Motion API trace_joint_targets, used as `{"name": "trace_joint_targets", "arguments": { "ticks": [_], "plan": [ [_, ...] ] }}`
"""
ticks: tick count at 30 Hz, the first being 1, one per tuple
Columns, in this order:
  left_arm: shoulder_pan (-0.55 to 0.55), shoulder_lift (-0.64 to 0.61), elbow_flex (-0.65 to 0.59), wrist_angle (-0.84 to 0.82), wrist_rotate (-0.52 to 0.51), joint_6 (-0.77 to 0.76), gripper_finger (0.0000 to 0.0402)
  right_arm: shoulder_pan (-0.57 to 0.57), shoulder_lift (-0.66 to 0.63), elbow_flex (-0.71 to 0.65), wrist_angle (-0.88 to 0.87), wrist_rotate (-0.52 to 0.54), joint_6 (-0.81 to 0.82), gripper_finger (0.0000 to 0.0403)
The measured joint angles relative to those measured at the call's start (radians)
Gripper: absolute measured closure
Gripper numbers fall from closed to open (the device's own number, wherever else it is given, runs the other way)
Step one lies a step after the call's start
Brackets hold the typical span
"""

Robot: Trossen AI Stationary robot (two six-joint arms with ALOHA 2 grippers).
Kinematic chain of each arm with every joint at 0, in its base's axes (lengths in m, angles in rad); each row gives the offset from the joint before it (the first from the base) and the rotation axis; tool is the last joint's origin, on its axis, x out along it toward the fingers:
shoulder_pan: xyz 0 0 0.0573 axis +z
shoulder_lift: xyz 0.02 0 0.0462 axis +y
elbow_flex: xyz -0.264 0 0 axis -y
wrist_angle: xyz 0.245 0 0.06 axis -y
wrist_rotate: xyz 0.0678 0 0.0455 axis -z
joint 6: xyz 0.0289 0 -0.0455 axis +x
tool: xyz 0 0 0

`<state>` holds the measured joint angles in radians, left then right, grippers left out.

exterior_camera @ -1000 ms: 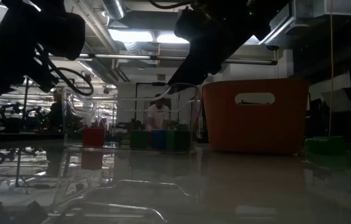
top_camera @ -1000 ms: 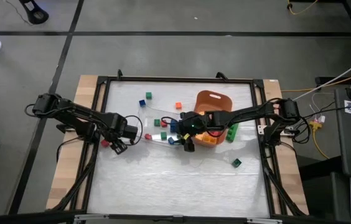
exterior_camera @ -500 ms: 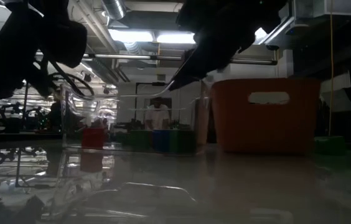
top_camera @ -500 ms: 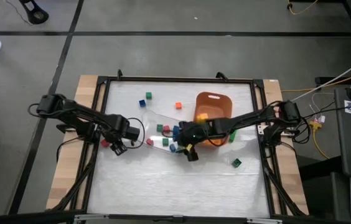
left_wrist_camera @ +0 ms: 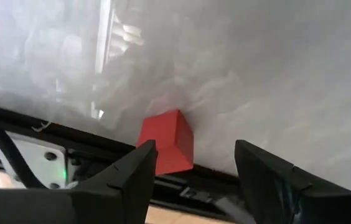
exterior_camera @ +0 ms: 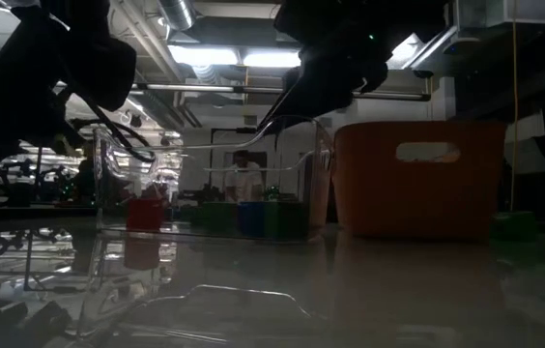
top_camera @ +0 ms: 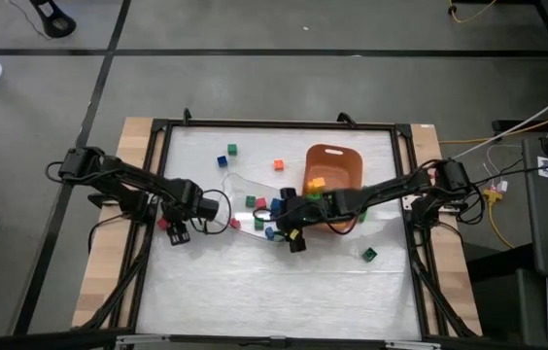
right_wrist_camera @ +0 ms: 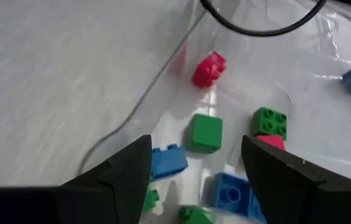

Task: Sort blocks by size
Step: Put the small red block into the transparent bin

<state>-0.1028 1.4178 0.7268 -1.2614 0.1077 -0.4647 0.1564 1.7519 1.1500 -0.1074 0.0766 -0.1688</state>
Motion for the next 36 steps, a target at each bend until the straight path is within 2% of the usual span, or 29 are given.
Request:
{"name": "trace_joint_targets", "arguments": {
  "ticks": [7,10,14,20,29,36],
  "plan": [
    [0.0,0.0,0.031,-0.072,0.002,0.267,0.0196,0.001,0.0,0.0,0.054,-0.002,-0.023,0.0155],
    [-0.004,0.0,0.031,-0.092,-0.045,0.361,0.0196,0.001,0.0,0.0,0.054,-0.005,-0.024,0.0155],
    [-0.01,0.0,0.021,-0.093,-0.101,0.345,0.0196,0.001,0.0,0.0,0.054,-0.006,-0.024,0.0155],
    [-0.04,0.027,0.021,-0.094,-0.108,0.342,0.0196,0.001,0.0,0.0,0.053,-0.006,-0.023,0.0155],
    [-0.138,0.189,0.011,-0.102,-0.143,0.319,0.0196,0.001,0.0,0.0,0.053,-0.017,-0.023,0.0155],
    [-0.153,0.288,0.0,-0.116,-0.174,0.31,0.0196,0.001,0.0,0.0,0.053,-0.017,-0.023,0.0155]
  ]
}}
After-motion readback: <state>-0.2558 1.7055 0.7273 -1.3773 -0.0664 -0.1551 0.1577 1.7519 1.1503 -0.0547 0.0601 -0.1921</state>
